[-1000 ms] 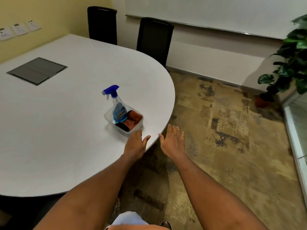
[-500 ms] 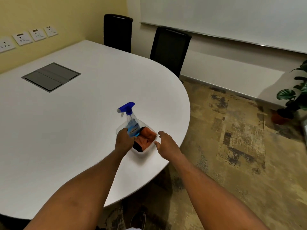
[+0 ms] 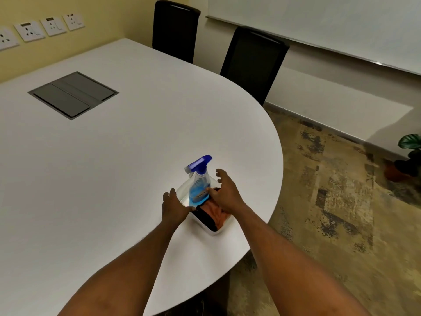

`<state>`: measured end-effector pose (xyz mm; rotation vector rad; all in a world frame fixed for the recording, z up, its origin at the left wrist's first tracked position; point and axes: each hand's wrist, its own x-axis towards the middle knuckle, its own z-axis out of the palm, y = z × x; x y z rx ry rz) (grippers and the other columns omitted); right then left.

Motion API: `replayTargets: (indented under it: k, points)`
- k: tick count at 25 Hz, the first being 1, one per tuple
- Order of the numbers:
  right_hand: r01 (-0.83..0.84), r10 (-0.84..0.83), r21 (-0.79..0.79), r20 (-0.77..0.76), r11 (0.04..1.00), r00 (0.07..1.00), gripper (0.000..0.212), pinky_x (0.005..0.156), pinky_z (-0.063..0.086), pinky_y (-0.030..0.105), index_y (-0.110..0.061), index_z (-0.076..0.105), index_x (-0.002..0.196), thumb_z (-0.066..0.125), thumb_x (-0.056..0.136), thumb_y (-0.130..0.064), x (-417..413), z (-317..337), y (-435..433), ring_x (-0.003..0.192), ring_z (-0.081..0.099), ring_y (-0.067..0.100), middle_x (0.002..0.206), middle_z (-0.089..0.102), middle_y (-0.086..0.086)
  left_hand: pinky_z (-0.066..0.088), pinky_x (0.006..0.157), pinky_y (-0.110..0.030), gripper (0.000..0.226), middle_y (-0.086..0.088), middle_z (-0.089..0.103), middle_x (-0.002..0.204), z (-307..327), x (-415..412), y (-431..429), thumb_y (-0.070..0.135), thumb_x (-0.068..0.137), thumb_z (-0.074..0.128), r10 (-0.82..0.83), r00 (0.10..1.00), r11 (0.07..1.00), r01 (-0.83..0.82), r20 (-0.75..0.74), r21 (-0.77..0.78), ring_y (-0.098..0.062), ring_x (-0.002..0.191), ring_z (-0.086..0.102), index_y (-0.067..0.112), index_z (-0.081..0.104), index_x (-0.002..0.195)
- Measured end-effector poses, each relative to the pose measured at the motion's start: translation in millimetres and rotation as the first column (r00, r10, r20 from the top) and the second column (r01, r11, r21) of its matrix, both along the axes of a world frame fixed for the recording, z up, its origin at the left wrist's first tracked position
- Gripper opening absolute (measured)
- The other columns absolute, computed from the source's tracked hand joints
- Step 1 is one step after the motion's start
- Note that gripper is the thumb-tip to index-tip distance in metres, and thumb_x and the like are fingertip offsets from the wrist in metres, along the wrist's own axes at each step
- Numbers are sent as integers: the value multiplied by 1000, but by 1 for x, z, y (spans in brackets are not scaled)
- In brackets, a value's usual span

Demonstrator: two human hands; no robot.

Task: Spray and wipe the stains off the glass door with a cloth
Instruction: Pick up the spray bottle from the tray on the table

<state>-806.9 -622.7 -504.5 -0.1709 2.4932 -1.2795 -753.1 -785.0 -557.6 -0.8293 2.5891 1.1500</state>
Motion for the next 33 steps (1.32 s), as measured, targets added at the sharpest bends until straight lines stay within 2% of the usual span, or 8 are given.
replayTargets:
  k: [4,9,14,19,25,28,31,33]
  points:
    - [-29,31,-70,22,997,999,81,111,37,37,-21,21,149,71,85,-24,-23,3,-18,138,35,21,155,29,3,44,109,-46,100,-14,50,140,-7,-2,-9,32,58,93,-156,987,982,158,-25,108,-30,131,47,10,40,140]
    - [-119,119,3,58,993,991,85,108,34,32,-18,21,148,74,82,-16,-34,2,-28,138,35,23,154,33,7,32,118,-47,122,-10,23,159,-12,-2,-7,34,57,92,-230,973,967,226,18,113,-27,147,26,16,18,153]
    - [-128,128,-12,84,992,988,59,105,41,35,-9,38,137,67,86,-6,-35,0,-36,127,49,28,140,50,12,36,116,-48,125,-9,18,161,-16,0,-2,31,61,91,-159,987,981,154,30,118,-28,147,26,14,10,154]
    - [-29,35,-50,115,998,993,43,100,44,32,-13,45,132,58,92,-3,-35,0,-40,122,54,25,135,55,7,33,118,-49,123,-9,19,161,-18,3,1,36,63,89,-115,993,980,117,-21,161,-27,148,26,14,9,155]
    - [-7,17,-85,114,996,993,37,97,45,30,-13,47,127,57,93,-4,-27,2,-37,119,56,23,131,57,7,33,118,-49,120,-8,18,162,-19,1,3,38,66,87,-98,995,987,96,12,127,-28,148,26,15,9,155]
    - [24,-13,-139,78,990,997,41,94,47,27,-15,48,127,61,90,-4,-23,13,-36,116,56,20,129,58,5,26,121,-45,127,-7,7,165,-17,2,4,42,64,87,-111,991,992,106,70,65,-27,152,16,16,3,156]
    - [29,-24,-154,30,988,999,40,75,46,7,-20,48,124,63,89,-7,-21,28,-34,106,54,9,122,57,-4,18,123,-43,130,-8,-2,166,-12,2,8,46,65,85,-117,990,992,120,82,-35,-25,154,5,16,-3,156]
    - [38,-39,-161,-4,986,999,43,72,41,4,-20,47,126,64,89,-10,-17,39,-31,103,51,6,125,57,-2,13,124,-41,131,-8,-1,166,-7,1,10,48,63,85,-167,984,978,173,55,-117,-25,154,3,15,0,156]
